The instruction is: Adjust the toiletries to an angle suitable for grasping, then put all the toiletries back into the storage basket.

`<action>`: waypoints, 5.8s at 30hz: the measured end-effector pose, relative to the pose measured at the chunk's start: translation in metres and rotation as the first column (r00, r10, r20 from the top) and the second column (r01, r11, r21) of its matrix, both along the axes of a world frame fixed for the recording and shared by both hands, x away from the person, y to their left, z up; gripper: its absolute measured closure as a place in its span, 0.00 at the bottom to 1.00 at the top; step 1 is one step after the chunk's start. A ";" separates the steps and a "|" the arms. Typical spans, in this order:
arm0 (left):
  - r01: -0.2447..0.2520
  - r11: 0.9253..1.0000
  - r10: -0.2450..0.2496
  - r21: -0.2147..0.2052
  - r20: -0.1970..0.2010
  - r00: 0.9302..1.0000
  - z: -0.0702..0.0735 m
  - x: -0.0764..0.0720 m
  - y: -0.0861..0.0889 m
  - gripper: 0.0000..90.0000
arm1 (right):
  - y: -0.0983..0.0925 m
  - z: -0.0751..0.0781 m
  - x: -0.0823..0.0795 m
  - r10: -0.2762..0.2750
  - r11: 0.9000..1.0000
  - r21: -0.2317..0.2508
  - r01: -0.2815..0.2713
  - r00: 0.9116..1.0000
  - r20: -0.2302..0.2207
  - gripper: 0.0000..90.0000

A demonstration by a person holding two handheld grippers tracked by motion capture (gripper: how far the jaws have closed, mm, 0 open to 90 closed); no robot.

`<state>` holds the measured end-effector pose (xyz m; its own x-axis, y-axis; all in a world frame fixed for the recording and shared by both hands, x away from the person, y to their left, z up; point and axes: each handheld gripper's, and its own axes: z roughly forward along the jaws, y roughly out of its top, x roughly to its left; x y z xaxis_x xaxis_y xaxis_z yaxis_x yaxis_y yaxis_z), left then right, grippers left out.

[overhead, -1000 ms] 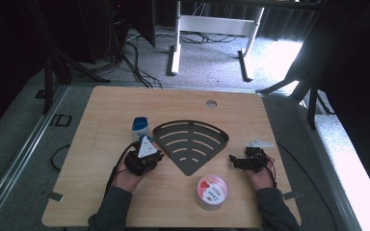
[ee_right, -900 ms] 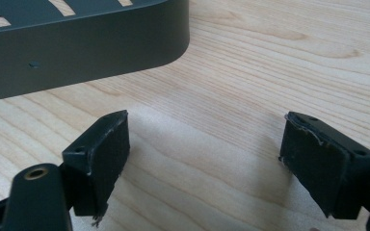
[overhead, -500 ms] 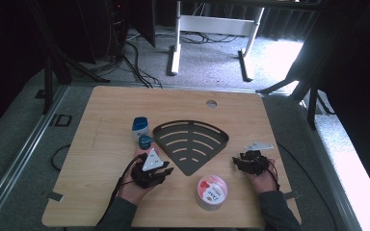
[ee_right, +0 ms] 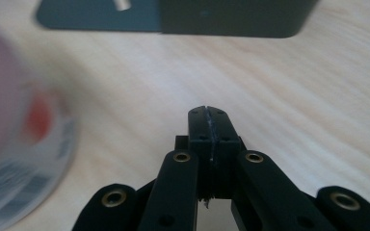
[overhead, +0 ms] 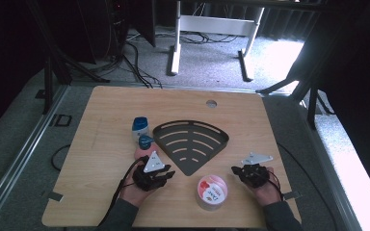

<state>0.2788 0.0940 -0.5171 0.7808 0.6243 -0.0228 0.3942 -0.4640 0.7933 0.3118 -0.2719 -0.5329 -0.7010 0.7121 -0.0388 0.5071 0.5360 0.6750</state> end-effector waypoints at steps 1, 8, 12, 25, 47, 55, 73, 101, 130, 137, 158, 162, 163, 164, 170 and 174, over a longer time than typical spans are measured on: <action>0.001 1.000 -0.001 -0.003 -0.009 1.000 0.000 0.000 -0.001 0.78 | 0.001 0.001 -0.004 0.010 1.000 -0.002 -0.010 1.000 0.000 1.00; 0.015 1.000 -0.015 -0.010 -0.014 1.000 0.001 -0.002 -0.003 0.79 | 0.003 0.005 -0.035 0.073 0.997 0.015 -0.073 0.997 0.000 1.00; 0.016 1.000 -0.017 -0.004 -0.013 1.000 0.001 -0.002 -0.004 0.79 | 0.003 0.004 -0.045 0.091 0.996 0.016 -0.091 0.996 -0.007 1.00; 0.032 0.999 -0.032 0.002 -0.023 0.999 -0.001 -0.005 -0.010 0.81 | 0.003 0.001 -0.085 0.163 0.986 0.041 -0.161 0.986 -0.033 1.00; 0.099 0.995 -0.098 0.027 -0.039 0.994 -0.004 -0.010 -0.018 0.76 | 0.022 0.012 -0.079 0.231 0.970 0.073 -0.231 0.973 0.008 1.00; 0.177 0.983 -0.174 0.054 -0.051 0.983 -0.005 -0.020 -0.018 0.67 | 0.038 0.012 -0.069 0.269 0.960 0.070 -0.270 0.963 0.014 1.00; 0.233 0.971 -0.230 0.059 -0.055 0.972 -0.008 -0.025 -0.025 0.59 | 0.048 0.013 -0.061 0.286 0.956 0.058 -0.286 0.958 0.016 1.00; 0.260 0.965 -0.258 0.023 -0.054 0.965 -0.017 -0.020 -0.034 0.40 | 0.049 0.007 -0.058 0.330 0.942 0.058 -0.330 0.944 0.000 0.75; 0.273 0.962 -0.273 0.009 0.001 0.962 -0.023 -0.016 -0.042 0.23 | 0.057 0.002 -0.044 0.431 0.896 0.085 -0.436 0.899 0.072 0.29; 0.259 0.965 -0.260 0.024 0.017 0.966 -0.022 -0.017 -0.044 0.24 | 0.059 0.002 -0.043 0.423 0.901 0.071 -0.428 0.903 0.075 0.26; 0.257 0.965 -0.259 0.057 0.020 0.966 -0.018 -0.021 -0.049 0.25 | 0.058 0.003 -0.046 0.421 0.902 0.066 -0.426 0.904 0.074 0.26; 0.255 0.965 -0.257 0.061 0.022 0.966 -0.018 -0.021 -0.050 0.25 | 0.057 0.005 -0.046 0.422 0.902 0.068 -0.427 0.904 0.073 0.26; 0.254 0.965 -0.256 0.060 0.020 0.967 -0.018 -0.022 -0.050 0.25 | 0.057 0.005 -0.046 0.422 0.902 0.067 -0.427 0.904 0.072 0.26; 0.254 0.965 -0.256 0.061 0.021 0.967 -0.018 -0.022 -0.050 0.25 | 0.057 0.005 -0.046 0.422 0.902 0.067 -0.426 0.904 0.071 0.26; 0.253 0.965 -0.255 0.070 0.022 0.967 -0.016 -0.023 -0.052 0.25 | 0.056 0.006 -0.047 0.420 0.903 0.064 -0.425 0.905 0.073 0.26; 0.251 0.965 -0.253 0.072 0.021 0.967 -0.013 -0.022 -0.053 0.25 | 0.055 0.008 -0.047 0.416 0.905 0.064 -0.421 0.906 0.081 0.26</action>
<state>0.2566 0.0412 -0.5297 0.9126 0.4070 0.0385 0.2346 -0.5986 0.7659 0.2644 -0.2165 -0.5249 -0.9331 0.3561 -0.0497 0.2020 0.6336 0.7468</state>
